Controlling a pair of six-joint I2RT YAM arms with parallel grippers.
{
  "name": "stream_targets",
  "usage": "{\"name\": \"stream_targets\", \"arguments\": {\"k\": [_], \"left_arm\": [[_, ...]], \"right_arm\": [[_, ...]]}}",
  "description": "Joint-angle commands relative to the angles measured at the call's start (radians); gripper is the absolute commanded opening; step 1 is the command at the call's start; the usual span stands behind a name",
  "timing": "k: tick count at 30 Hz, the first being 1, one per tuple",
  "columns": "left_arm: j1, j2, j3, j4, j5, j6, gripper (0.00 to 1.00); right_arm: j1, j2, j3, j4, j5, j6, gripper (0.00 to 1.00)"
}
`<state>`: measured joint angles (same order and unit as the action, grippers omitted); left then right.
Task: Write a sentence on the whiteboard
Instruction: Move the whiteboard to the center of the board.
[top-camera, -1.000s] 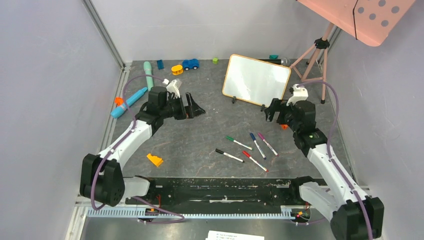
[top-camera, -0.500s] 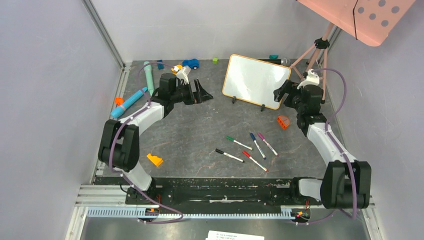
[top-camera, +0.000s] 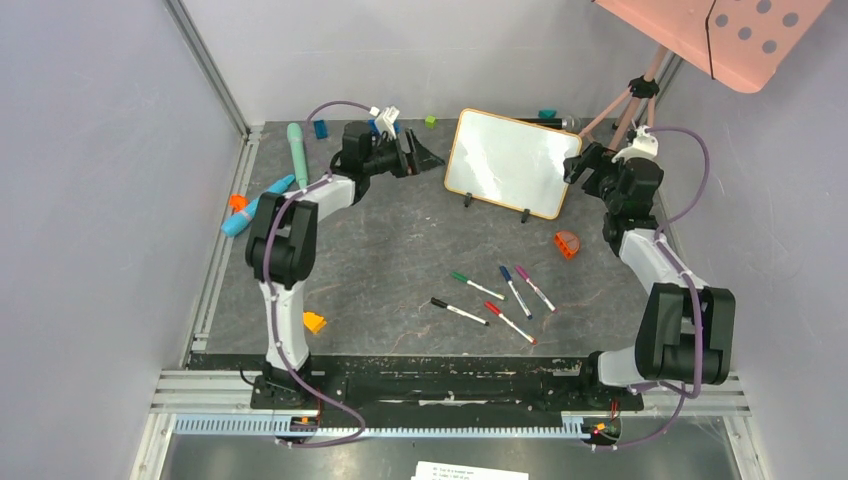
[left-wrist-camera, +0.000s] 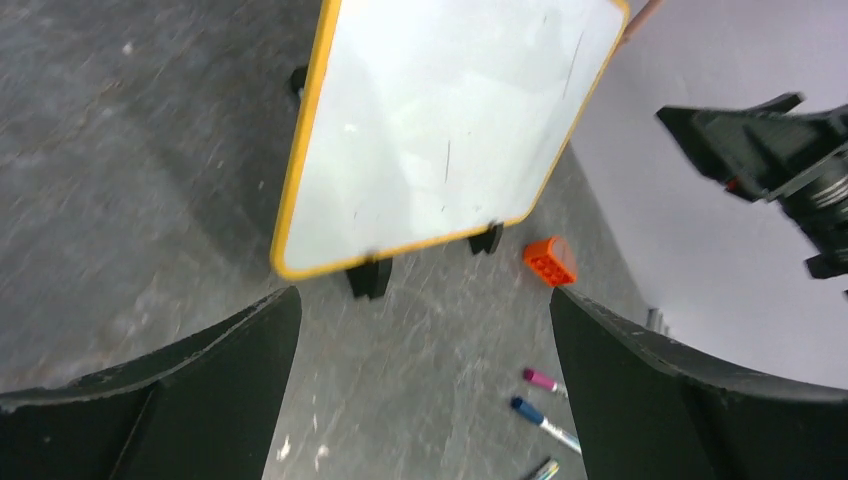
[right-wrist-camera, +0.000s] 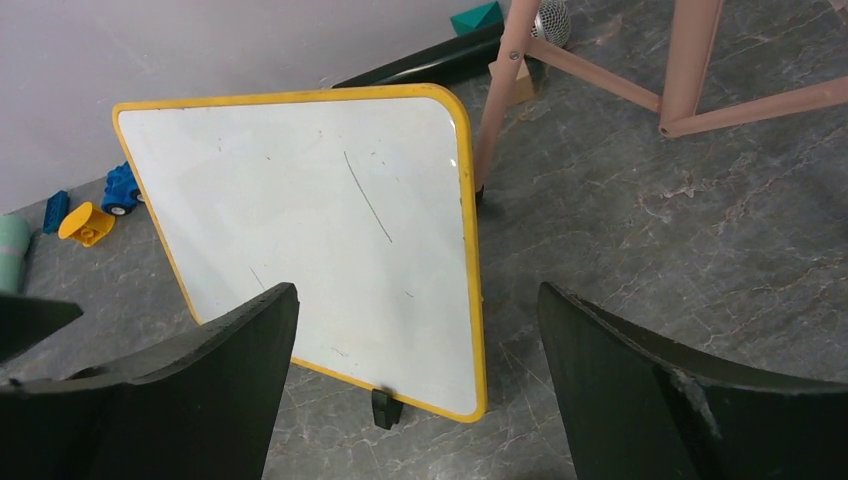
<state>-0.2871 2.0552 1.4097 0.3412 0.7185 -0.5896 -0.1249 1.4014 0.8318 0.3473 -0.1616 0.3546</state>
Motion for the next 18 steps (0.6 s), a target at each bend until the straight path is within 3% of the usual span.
{"name": "stream_targets", "arguments": {"k": [1, 6, 18], "left_arm": [[0.002, 0.139, 0.148, 0.212, 0.105, -0.134, 1.00], [0.003, 0.323, 0.324, 0.343, 0.151, -0.284, 1.00], [0.000, 0.502, 0.525, 0.271, 0.175, -0.305, 0.94]], "right_arm": [[-0.010, 0.039, 0.029, 0.066, -0.058, -0.030, 0.92], [-0.030, 0.106, 0.053, 0.077, -0.117, -0.025, 0.92], [-0.050, 0.252, 0.134, 0.136, -0.198, 0.018, 0.86]]}}
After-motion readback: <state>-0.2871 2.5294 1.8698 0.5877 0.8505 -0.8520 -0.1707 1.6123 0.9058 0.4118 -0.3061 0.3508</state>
